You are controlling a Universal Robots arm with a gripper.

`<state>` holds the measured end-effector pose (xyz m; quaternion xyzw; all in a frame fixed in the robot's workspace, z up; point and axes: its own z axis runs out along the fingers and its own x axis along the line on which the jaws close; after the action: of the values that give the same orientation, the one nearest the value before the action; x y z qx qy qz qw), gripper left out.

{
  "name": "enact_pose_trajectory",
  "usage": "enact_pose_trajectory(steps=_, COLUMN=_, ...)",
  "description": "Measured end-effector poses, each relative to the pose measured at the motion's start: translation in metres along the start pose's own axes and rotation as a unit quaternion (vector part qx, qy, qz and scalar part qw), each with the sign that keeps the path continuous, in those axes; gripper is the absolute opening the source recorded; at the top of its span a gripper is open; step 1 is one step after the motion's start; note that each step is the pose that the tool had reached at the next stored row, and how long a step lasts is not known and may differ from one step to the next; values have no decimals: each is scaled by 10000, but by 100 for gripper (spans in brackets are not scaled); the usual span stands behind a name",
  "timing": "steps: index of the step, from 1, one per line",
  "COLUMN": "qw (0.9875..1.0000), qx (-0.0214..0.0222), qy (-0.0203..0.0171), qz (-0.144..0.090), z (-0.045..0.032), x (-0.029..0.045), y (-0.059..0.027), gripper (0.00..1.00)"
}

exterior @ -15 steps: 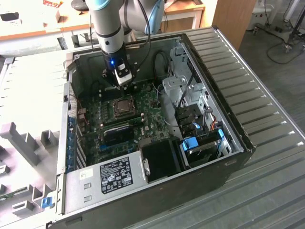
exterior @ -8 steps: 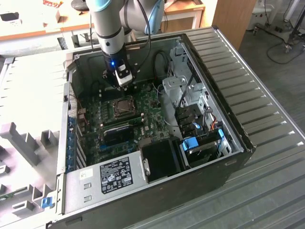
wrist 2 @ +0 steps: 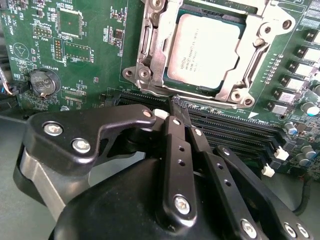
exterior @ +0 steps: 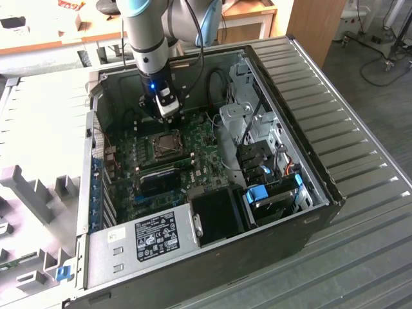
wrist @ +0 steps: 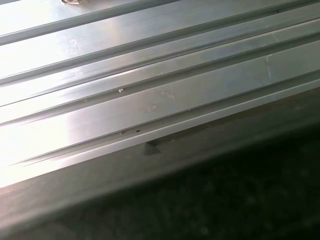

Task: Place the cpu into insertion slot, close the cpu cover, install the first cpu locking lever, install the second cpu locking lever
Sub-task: 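Install the first cpu locking lever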

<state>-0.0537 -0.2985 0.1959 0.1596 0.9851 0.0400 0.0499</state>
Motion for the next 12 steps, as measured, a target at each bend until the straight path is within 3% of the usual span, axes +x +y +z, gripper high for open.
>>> enact_pose_trajectory(steps=12, qw=10000, qx=-1, qy=0, qz=-4, z=1, x=0, y=0, gripper=10)
